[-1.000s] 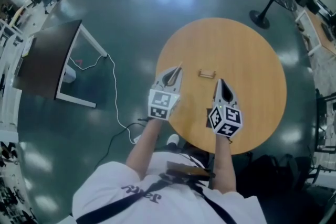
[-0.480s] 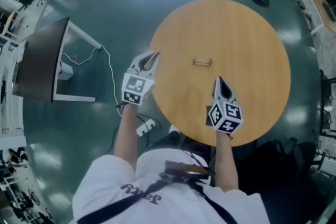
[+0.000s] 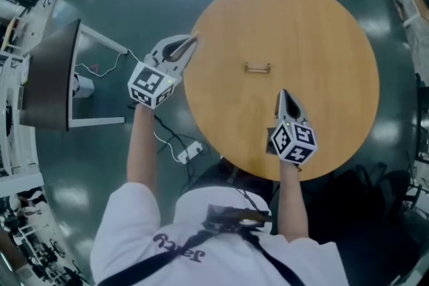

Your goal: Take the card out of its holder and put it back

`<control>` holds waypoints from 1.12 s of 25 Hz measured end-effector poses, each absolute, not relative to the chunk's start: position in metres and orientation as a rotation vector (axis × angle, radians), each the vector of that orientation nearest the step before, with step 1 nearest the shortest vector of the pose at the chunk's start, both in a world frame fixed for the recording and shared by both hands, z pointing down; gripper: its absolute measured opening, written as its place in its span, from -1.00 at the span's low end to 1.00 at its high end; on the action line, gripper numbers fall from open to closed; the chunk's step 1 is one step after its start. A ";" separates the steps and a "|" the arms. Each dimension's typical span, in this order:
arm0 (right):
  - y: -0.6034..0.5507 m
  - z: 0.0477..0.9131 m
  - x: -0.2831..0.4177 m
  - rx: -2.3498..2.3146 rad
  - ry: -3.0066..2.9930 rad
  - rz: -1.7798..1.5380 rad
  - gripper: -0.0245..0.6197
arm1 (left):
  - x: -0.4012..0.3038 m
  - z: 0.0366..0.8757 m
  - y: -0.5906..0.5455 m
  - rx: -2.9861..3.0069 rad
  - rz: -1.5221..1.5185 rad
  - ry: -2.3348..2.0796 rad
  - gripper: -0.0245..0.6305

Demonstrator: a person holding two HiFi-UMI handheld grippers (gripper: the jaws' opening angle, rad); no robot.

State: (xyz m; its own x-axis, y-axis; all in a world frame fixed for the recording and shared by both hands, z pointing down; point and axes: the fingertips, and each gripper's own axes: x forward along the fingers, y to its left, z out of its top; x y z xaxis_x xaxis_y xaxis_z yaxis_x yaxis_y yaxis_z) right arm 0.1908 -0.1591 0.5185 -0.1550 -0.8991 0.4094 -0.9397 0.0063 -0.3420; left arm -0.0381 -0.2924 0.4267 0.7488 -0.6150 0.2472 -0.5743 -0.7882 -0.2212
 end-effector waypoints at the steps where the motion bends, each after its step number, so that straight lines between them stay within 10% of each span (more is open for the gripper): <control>1: -0.158 0.521 0.192 1.996 -2.168 0.853 -0.86 | -0.032 0.425 -0.295 -2.815 -0.477 0.924 -0.85; 28: -0.152 0.571 0.229 2.007 -2.036 0.906 -0.86 | 0.140 0.497 -0.291 -3.037 -0.449 0.091 -0.85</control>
State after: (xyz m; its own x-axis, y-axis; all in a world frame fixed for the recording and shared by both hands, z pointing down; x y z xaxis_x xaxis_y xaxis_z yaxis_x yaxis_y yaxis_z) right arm 0.2289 -0.1523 0.5713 -0.0984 -0.8611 0.4989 -0.9470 -0.0730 -0.3127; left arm 0.1398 -0.2914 0.4968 0.9556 -0.0689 0.2866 -0.0483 -0.9958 -0.0782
